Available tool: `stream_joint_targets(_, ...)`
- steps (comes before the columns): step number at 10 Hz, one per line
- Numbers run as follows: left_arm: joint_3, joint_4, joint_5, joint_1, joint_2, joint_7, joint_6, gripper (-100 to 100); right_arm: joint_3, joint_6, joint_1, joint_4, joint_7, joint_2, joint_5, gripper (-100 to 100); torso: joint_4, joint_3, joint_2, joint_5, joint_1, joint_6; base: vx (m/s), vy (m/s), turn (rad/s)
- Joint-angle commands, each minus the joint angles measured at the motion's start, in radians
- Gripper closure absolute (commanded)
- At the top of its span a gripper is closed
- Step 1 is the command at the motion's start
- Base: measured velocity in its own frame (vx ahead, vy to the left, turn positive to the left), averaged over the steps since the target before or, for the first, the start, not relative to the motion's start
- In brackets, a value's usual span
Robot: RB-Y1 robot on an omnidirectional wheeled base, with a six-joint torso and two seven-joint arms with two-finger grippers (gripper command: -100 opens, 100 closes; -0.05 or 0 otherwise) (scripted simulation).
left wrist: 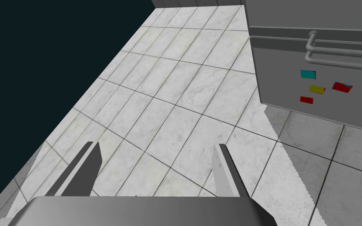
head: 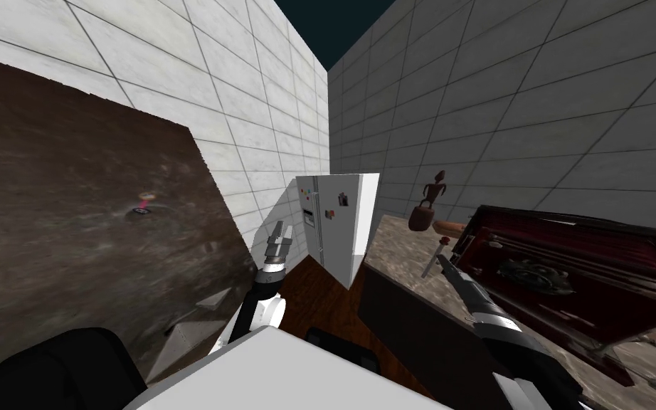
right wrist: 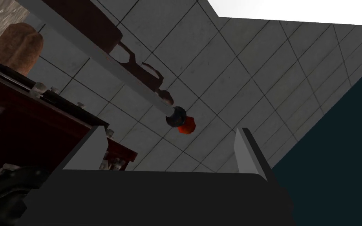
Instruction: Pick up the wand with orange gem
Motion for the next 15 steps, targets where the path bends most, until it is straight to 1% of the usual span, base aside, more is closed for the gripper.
stream_joint_targets(1,0.0,0.0,0.0,0.0,0.0,0.0,0.0,0,-0.022,0.027,-0.007,0.044,0.03,-0.028,0.026,-100,0.0,0.0,0.0,0.0,0.0,0.0,0.059,0.135,-0.001)
stream_joint_targets(2,0.0,0.0,0.0,0.0,0.0,0.0,0.0,0,-0.034,0.045,-0.014,0.069,0.048,-0.046,0.042,-100,0.0,0.0,0.001,0.0,-0.001,0.0,0.05,0.126,-0.001)
stream_joint_targets(3,0.0,0.0,0.0,0.0,0.0,0.0,0.0,0,-0.034,0.045,-0.014,0.07,0.048,-0.046,0.042,-100,0.0,0.001,0.002,0.0,-0.001,0.0,0.033,0.08,-0.009)
stream_joint_targets(5,0.0,0.0,0.0,0.0,0.0,0.0,0.0,0,-0.058,0.082,-0.028,0.122,0.083,-0.082,0.074,-100,0.001,0.001,0.002,-0.001,-0.005,0.0,0.045,0.088,0.005)
stream_joint_targets(9,0.0,0.0,0.0,0.0,0.0,0.0,0.0,0,-0.103,0.15,-0.055,0.221,0.149,-0.152,0.135,-100,0.0,0.0,0.001,0.0,-0.001,0.0,0.065,0.13,-0.002)
stream_joint_targets(13,0.0,0.0,0.0,0.0,0.0,0.0,0.0,0,-0.139,0.205,-0.076,0.299,0.202,-0.209,0.184,-100,0.0,0.001,0.001,-0.001,-0.003,0.0,0.054,0.104,-0.002)
stream_joint_targets(14,0.0,0.0,0.0,0.0,0.0,0.0,0.0,0,-0.152,0.225,-0.084,0.326,0.222,-0.23,0.202,-100,0.0,0.001,0.002,-0.001,-0.003,0.0,0.044,0.105,0.005)
stream_joint_targets(15,0.0,0.0,0.0,0.0,0.0,0.0,0.0,0,-0.158,0.233,-0.087,0.337,0.23,-0.238,0.209,-100,0.001,0.001,0.002,0.0,-0.003,0.0,0.053,0.11,-0.006)
